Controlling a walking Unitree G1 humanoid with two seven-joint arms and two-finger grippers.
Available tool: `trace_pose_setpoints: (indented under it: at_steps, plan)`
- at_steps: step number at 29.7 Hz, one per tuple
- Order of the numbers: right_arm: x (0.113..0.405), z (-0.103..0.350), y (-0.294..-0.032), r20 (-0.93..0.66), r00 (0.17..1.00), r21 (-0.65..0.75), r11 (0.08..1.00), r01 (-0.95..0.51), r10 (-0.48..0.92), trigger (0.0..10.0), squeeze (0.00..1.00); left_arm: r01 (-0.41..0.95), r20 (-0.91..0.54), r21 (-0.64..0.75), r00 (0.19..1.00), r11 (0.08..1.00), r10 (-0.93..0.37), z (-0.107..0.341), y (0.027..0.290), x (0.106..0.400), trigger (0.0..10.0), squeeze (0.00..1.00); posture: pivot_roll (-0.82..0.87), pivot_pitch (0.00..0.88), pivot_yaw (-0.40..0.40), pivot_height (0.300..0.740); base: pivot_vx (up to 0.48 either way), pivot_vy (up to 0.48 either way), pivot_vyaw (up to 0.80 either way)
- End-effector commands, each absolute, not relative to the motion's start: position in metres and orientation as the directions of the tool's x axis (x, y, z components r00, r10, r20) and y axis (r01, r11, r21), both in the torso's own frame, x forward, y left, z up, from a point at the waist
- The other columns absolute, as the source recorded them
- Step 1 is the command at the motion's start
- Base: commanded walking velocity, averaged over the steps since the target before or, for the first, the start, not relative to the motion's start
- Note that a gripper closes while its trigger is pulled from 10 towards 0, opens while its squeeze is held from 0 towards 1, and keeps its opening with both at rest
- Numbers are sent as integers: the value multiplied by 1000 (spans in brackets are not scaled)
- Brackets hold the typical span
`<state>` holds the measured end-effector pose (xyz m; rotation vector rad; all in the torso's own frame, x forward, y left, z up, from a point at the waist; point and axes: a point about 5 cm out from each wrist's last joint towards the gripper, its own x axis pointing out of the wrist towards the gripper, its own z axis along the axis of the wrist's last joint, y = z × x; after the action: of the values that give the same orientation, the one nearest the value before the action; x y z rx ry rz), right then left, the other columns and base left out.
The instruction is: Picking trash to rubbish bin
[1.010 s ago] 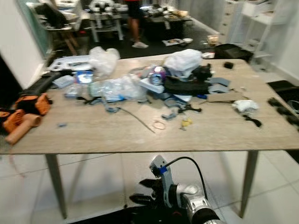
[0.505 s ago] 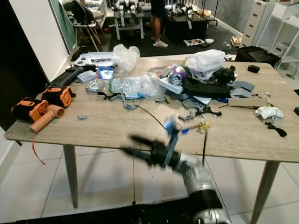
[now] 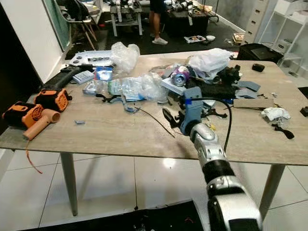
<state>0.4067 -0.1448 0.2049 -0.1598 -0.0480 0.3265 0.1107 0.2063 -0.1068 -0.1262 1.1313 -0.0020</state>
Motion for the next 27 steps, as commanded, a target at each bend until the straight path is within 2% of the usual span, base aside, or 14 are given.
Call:
trace_pose_setpoints:
  at_steps: [1,3,6,7,8,10,15,19,26,27]
  plan:
    - [409,203,-148,5,965,-184,949,-256,261,10000,1000,-64,-918,-111,389,992,-78,-111,202,97,10000,0,-36,217,1,740,0,0,0]
    - [412,201,-154,-4,983,-174,968,-182,184,10000,1000,-68,-921,-110,383,992,-76,-112,203,91,10000,0,-21,236,2,740,0,0,0]
    - [412,199,-155,-15,988,-176,973,-152,152,10000,1000,-70,-923,-108,377,992,-74,-113,205,87,10000,0,-10,249,3,740,0,0,0]
    - [412,197,-156,-25,991,-189,972,-137,135,10000,737,-74,-927,-105,369,992,-70,-113,208,81,10000,0,-1,262,4,740,0,0,0]
    - [413,195,-156,-34,993,-198,973,-119,114,10000,0,-78,-931,-100,360,992,-65,-113,214,73,10000,0,8,272,7,740,0,0,0]
    - [414,196,-160,-31,998,-195,979,-64,59,10000,0,-85,-938,-88,342,993,-54,-113,227,57,10000,0,16,295,16,740,0,0,0]
    - [414,202,-172,5,999,-150,988,37,-37,10000,0,-77,-944,-77,327,994,-48,-111,237,44,10000,0,25,316,30,740,0,0,0]
    - [414,203,-175,24,999,-103,994,47,-45,10000,0,-62,-940,-83,337,995,-58,-112,232,46,10000,0,24,326,36,740,0,0,0]
    - [411,188,-174,-13,999,-107,993,47,-49,10000,0,-36,-929,-99,362,994,-80,-112,226,53,10000,0,26,344,43,740,0,0,0]
    - [410,185,-173,-19,999,-109,993,46,-48,7490,0,-34,-927,-102,365,994,-83,-112,225,54,10000,0,27,348,44,740,0,0,0]
